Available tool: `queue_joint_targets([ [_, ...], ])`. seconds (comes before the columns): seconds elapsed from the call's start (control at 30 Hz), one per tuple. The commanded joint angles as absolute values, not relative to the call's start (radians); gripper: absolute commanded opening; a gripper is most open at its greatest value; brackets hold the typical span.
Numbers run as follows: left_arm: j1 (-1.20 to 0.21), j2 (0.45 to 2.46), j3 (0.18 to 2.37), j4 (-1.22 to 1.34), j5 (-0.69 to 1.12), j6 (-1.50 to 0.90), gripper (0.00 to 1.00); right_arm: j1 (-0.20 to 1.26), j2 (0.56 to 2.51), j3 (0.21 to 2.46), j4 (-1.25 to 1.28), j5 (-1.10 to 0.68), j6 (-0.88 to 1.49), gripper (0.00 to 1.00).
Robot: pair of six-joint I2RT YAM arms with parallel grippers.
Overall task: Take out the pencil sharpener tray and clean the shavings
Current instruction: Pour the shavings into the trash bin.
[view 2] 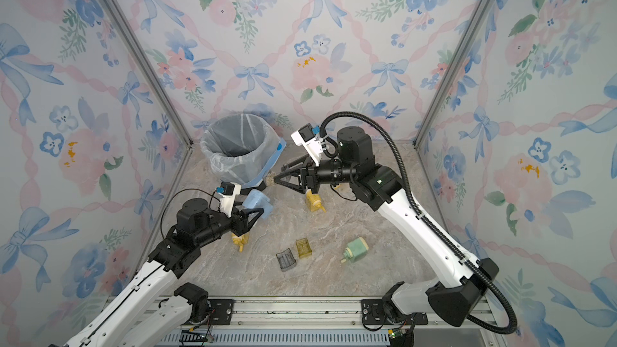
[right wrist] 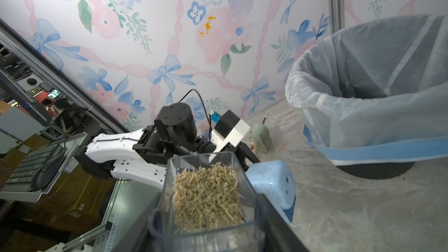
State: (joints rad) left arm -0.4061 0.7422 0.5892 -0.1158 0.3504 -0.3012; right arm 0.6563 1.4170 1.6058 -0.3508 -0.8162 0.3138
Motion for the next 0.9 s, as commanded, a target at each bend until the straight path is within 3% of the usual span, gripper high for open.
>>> queue_joint_targets([
  [0.0, -0.413, 0.728, 0.585, -0.062, 0.283, -0.31, 0.0, 0.668, 1.504, 1.713, -0.315, -0.816, 0.395, 0.4],
  [0.5, -0.414, 0.784, 0.581, -0.064, 0.3, -0.334, 0.0, 0.738, 1.99, 2.294, -0.503, -0.712, 0.581, 0.35],
  [0.87, -0.451, 0.802, 0.57, -0.065, 0.325, -0.35, 0.0, 0.711, 2.253, 2.565, -0.361, -0.726, 0.942, 0.35],
])
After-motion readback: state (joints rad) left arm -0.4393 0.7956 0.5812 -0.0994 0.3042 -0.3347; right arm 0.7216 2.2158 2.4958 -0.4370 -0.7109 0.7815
